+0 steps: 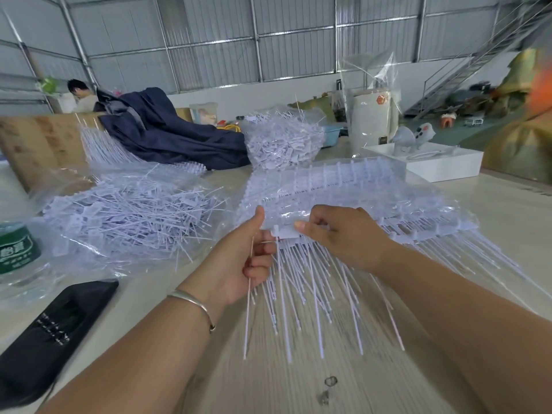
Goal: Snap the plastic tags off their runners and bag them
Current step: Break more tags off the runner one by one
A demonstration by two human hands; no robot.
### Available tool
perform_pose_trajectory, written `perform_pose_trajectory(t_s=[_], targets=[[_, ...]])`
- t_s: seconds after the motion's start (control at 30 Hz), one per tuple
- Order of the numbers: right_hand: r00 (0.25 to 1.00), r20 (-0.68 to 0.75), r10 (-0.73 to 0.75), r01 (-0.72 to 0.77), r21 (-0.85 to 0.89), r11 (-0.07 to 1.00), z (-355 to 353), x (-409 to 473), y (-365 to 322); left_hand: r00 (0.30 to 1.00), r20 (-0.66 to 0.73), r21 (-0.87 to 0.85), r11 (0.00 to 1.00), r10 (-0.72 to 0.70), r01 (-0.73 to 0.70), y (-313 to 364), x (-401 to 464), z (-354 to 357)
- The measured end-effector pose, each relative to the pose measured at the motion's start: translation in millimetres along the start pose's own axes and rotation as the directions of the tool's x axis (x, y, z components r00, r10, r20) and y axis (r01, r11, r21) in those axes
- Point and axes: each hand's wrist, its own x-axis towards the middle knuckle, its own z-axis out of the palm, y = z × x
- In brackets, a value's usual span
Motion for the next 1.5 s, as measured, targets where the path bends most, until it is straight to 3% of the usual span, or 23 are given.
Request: perform_pose_trajectory(t_s=[0.17, 0.3, 0.4, 0.5, 0.63, 0.8, 0.97, 1.1, 1.37, 1.5], targets=[[0.999, 0.020, -0.048, 0.047, 0.031, 0.998, -3.8, -3.3, -1.0, 0.992, -0.029, 0.188, 0.976, 0.120, -0.112, -2.3, -1.6, 0.5], [0.999, 0.029, -0.036, 0.035, 0.037, 0.999, -9.5, -1.5, 4.5, 0.986, -0.042, 0.097, 0.983, 0.161, -0.156, 0.1, -1.6, -3.8], [0.994, 0.112, 0.005, -0.029, 0.218, 0.976, -13.4, 1.0, 9.2, 0.987, 0.015, 0.033, 0.987, 0.159, -0.160, 0.6, -4.0, -2.4], [0.990, 0.141, 0.031, -0.088, 0.421, 0.903, -19.6, 1.3, 13.0, 0.982, 0.118, -0.079, 0.987, 0.145, -0.137, -0.2, -7.9, 2.9], [0.986, 0.167, -0.006, -0.091, 0.565, 0.820, -26.9, 1.3, 11.7, 0.960, 0.231, -0.222, 0.970, 0.155, -0.103, -4.5, -10.7, 10.4], [0.960, 0.260, -0.104, -0.116, 0.708, 0.696, -18.6, -4.3, -9.4, 0.912, 0.393, -0.251, 0.968, 0.119, -0.017, -9.5, -11.1, 15.7], [0.984, 0.174, 0.022, -0.130, 0.637, 0.760, -18.9, -0.6, -7.0, 0.943, 0.290, -0.225, 0.970, 0.162, -0.097, -4.2, -11.7, 14.0], [0.992, 0.058, 0.110, -0.120, 0.668, 0.734, -22.0, 4.1, 6.7, 0.970, 0.202, -0.215, 0.972, 0.135, -0.090, 1.4, -8.7, 5.9], [0.984, 0.099, 0.148, -0.177, 0.626, 0.760, -13.2, 5.5, 12.9, 0.993, 0.081, -0.034, 0.996, 0.090, -0.088, -1.2, -0.5, 0.3], [0.988, 0.062, 0.139, -0.151, 0.528, 0.835, -10.2, 5.5, 13.1, 0.997, -0.058, -0.178, 0.982, 0.045, -0.055, -2.4, 1.2, 1.0]])
